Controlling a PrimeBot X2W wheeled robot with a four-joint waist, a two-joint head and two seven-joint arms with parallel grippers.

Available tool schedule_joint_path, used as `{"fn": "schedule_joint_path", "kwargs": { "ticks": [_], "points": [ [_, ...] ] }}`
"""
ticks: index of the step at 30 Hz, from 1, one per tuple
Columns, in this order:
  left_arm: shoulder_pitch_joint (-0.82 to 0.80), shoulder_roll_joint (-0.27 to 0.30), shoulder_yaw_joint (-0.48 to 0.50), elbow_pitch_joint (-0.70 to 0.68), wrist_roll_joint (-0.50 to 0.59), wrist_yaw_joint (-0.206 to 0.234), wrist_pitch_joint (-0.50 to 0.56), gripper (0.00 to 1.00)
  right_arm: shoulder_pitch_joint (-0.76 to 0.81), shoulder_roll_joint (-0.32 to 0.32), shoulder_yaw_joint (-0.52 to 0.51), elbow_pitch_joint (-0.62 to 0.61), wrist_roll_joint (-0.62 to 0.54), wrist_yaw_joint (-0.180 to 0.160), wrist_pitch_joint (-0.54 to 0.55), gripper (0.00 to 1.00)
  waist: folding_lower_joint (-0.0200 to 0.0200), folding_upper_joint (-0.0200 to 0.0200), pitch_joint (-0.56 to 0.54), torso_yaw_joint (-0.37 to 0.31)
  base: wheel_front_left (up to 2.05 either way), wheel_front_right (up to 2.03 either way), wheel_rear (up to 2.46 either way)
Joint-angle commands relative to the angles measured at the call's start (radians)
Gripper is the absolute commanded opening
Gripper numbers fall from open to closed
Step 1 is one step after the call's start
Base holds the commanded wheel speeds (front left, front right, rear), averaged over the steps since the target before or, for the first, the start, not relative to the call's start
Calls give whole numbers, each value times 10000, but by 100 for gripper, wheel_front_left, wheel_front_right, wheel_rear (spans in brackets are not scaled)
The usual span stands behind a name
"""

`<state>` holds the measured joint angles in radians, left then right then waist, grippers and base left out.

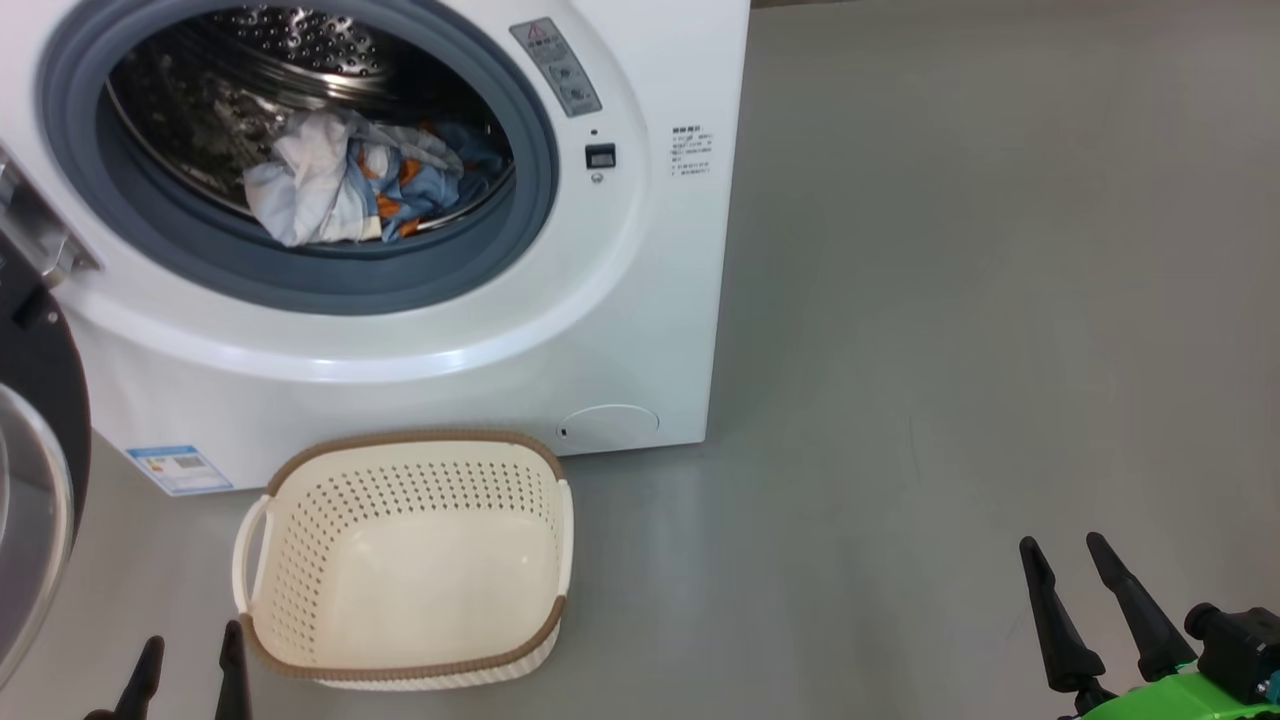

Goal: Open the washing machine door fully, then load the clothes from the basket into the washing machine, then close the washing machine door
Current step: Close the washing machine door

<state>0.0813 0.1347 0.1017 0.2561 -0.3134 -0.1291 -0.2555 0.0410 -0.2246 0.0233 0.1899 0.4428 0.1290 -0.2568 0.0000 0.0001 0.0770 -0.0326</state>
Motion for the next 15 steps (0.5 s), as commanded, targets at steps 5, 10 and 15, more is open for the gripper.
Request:
{"fn": "schedule_joint_path", "kwargs": {
  "ticks": [5,10,15],
  "points": [
    [-270,182,355,-294,12,-15,-63,100,-204,-153,153,-245,28,17,-49,100,0,-1,6,16,-53,53,0],
    [-277,174,281,-384,-25,-15,-63,100,-209,-134,151,-266,18,17,-49,100,0,-1,15,26,-2,2,0],
    [-313,153,292,-419,10,-15,-63,100,-215,-122,149,-278,4,17,-49,100,0,-1,41,82,0,0,0]
  ]
}}
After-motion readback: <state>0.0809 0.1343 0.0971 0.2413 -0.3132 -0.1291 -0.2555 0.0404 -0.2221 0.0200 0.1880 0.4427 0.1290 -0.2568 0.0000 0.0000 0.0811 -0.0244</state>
